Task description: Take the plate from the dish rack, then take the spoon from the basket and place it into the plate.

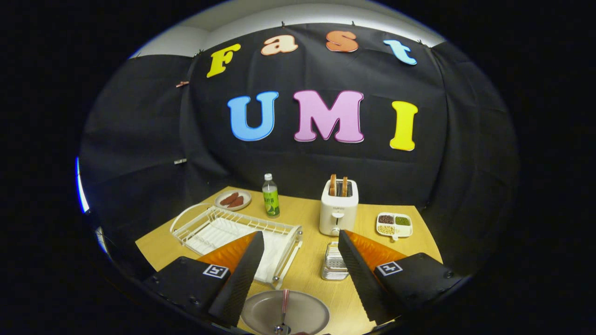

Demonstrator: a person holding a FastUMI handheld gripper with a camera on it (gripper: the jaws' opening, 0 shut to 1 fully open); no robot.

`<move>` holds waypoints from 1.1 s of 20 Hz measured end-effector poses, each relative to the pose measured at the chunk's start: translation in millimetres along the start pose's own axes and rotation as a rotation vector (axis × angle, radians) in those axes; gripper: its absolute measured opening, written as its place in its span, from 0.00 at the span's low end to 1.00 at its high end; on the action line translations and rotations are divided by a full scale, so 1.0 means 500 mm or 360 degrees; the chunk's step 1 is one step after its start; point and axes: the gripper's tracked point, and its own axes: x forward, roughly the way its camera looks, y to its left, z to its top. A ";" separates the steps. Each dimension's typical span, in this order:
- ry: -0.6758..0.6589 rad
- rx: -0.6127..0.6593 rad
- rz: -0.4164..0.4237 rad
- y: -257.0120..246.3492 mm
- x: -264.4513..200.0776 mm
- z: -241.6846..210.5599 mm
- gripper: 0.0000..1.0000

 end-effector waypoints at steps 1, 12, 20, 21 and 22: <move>-0.0051 0.0019 -0.0047 -0.007 -0.008 0.027 0.99; -0.0277 0.0043 -0.0451 -0.069 -0.097 0.108 0.98; -0.0268 0.0080 -0.0508 -0.053 -0.089 0.104 0.99; -0.0263 0.0077 -0.0524 -0.054 -0.091 0.101 0.99; -0.0261 0.0077 -0.0531 -0.052 -0.091 0.097 0.98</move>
